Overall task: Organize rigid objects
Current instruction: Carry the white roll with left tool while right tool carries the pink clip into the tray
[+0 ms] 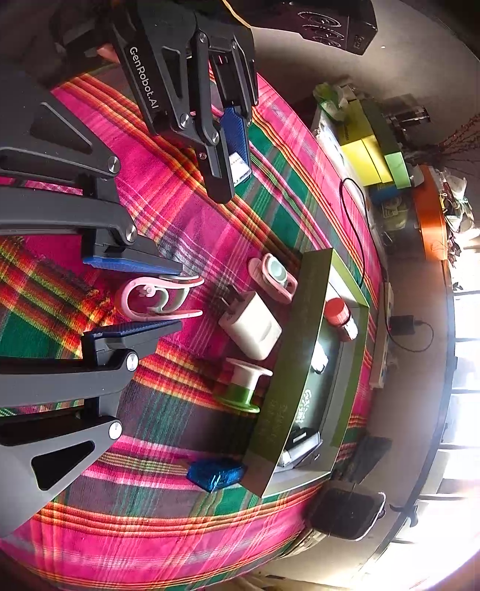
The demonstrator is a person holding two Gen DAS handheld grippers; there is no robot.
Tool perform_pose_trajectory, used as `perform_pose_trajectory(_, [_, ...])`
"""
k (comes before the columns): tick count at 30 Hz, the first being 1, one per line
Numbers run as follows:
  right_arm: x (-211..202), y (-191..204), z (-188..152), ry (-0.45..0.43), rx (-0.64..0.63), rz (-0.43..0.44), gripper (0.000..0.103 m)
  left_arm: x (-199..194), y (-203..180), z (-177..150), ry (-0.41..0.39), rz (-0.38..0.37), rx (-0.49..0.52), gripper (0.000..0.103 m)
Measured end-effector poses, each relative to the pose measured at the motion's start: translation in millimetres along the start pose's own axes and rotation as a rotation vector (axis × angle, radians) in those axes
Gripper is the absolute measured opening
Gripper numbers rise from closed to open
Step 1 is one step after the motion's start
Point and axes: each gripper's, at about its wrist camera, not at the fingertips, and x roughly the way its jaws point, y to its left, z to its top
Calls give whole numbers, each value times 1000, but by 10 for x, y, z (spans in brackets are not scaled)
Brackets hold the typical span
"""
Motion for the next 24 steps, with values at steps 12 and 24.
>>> perform_pose_trajectory(12, [-97, -168, 140, -35, 31, -18, 24, -21, -63, 228, -27, -2, 18, 26])
perform_pose_trajectory(24, [-161, -412, 392, -66, 55, -48, 24, 69, -98, 574, -43, -36, 24, 26])
